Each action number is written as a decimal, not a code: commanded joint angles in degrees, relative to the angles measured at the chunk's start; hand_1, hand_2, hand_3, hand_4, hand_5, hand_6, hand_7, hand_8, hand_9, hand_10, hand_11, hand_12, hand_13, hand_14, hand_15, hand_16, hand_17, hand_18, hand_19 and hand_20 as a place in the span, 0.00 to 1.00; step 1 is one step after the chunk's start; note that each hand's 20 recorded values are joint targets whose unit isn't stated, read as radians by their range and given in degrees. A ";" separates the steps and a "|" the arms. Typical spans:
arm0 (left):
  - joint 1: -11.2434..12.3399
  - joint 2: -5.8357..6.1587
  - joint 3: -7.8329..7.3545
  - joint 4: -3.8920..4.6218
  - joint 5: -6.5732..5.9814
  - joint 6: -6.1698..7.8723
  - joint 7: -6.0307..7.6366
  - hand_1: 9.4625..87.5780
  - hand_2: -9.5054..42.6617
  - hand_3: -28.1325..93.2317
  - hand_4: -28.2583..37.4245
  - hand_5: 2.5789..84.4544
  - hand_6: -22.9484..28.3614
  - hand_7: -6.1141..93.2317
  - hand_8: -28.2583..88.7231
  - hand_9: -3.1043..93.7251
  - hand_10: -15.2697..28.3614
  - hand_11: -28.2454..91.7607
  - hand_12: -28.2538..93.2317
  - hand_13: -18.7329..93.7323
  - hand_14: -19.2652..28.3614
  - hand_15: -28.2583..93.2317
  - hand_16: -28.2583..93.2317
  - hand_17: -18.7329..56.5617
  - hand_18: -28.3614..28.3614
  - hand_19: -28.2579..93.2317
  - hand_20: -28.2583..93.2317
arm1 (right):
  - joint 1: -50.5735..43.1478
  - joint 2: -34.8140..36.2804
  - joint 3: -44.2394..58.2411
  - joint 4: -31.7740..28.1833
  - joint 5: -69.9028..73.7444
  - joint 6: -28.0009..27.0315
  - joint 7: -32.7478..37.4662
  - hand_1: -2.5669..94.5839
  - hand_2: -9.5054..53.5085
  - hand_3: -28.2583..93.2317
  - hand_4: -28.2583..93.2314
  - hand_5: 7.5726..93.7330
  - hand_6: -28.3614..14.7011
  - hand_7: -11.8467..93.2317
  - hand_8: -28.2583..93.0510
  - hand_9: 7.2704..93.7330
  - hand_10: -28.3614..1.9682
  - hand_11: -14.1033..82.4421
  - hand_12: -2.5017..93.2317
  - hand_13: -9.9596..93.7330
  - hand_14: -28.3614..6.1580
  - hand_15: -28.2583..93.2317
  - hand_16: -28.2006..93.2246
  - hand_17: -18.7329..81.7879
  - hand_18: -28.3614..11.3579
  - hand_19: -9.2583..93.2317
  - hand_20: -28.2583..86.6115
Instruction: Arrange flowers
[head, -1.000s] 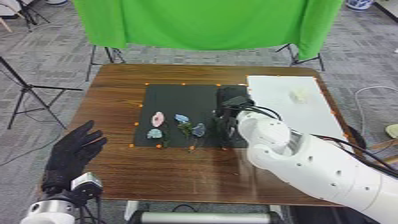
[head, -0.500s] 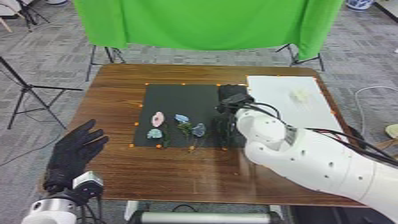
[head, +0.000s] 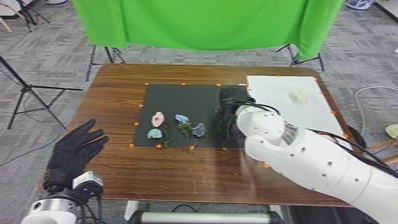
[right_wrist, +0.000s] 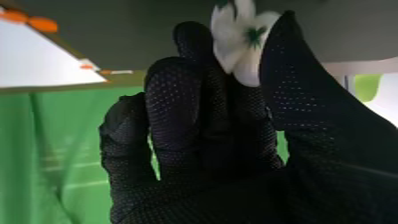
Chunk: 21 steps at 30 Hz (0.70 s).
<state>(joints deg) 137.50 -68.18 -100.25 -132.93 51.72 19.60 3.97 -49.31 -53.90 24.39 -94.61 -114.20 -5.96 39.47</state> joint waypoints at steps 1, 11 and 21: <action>0.75 -0.14 -0.18 0.10 0.14 -0.57 -0.28 0.21 0.37 0.89 0.12 0.42 0.66 0.21 0.15 0.40 0.83 0.50 0.30 0.40 0.96 0.65 0.14 0.15 0.91 0.76 0.16 | -1.72 -0.22 2.22 -2.18 -1.10 -2.09 -1.08 0.44 0.00 0.98 0.00 0.65 0.68 0.32 0.10 0.72 0.55 0.44 0.18 0.70 0.57 0.90 0.34 0.44 0.17 1.00 0.63; 1.00 -0.28 -0.80 -0.08 0.12 0.08 -0.14 0.21 0.37 0.89 0.12 0.42 0.66 0.21 0.15 0.39 0.83 0.50 0.30 0.40 0.96 0.65 0.14 0.15 0.90 0.76 0.16 | -7.12 0.04 15.02 -7.09 -0.85 -16.22 -2.60 0.40 0.00 0.98 0.00 0.58 0.64 0.32 0.10 0.62 0.49 0.44 0.18 0.64 0.50 0.92 0.32 0.40 0.16 1.00 0.63; 1.53 -0.09 -0.18 -0.19 0.00 0.33 0.04 0.21 0.37 0.89 0.12 0.42 0.66 0.21 0.15 0.40 0.83 0.50 0.30 0.40 0.96 0.66 0.14 0.15 0.91 0.76 0.16 | -5.12 5.51 19.12 -8.48 2.28 -15.54 -1.74 0.39 0.00 0.99 0.00 0.51 0.58 0.31 0.10 0.54 0.40 0.44 0.17 0.59 0.43 0.93 0.30 0.36 0.16 0.99 0.65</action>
<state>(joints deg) 138.08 -68.33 -101.15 -133.04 51.73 19.61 3.97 -57.09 -52.72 41.38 -103.22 -113.14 -25.26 37.09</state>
